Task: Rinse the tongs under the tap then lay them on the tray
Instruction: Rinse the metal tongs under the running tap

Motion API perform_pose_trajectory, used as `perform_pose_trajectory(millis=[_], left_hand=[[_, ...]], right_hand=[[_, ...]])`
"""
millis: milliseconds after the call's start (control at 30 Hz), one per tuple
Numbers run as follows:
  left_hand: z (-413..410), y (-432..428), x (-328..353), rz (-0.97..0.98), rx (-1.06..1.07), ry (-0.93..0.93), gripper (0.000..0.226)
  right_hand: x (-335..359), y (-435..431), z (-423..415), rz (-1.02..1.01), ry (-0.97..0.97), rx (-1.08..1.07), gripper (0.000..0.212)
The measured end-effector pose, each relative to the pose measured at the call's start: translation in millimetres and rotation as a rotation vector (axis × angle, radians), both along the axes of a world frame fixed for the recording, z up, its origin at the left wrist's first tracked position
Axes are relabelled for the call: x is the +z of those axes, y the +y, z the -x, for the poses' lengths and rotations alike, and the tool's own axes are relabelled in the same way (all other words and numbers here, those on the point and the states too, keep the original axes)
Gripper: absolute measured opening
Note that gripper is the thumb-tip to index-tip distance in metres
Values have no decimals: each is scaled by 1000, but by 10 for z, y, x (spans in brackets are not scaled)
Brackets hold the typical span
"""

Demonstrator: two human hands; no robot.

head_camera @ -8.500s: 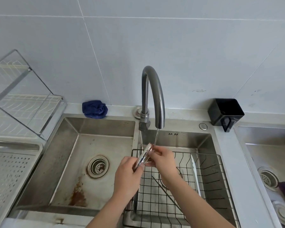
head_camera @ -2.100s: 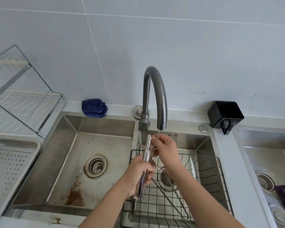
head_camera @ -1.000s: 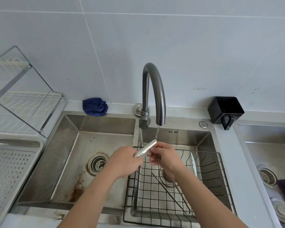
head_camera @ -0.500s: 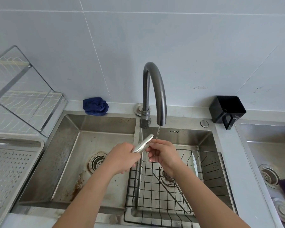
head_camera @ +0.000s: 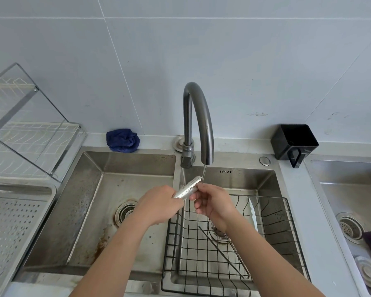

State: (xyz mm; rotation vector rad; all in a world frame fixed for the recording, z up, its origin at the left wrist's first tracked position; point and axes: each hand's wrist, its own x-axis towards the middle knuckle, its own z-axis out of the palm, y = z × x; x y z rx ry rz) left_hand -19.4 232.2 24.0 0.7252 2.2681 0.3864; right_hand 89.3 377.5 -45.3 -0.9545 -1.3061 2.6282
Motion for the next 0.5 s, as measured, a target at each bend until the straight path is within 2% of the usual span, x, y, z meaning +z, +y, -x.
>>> perform_pose_trajectory(millis=[233,500], left_hand=[[-2,31,24,27,-71,124,18],[-32,91,47,77,-104,139,17]], right_hand=[[-22,-12,1,15,6,-13,27],[-52,30,-116,-24,-13,3,23]])
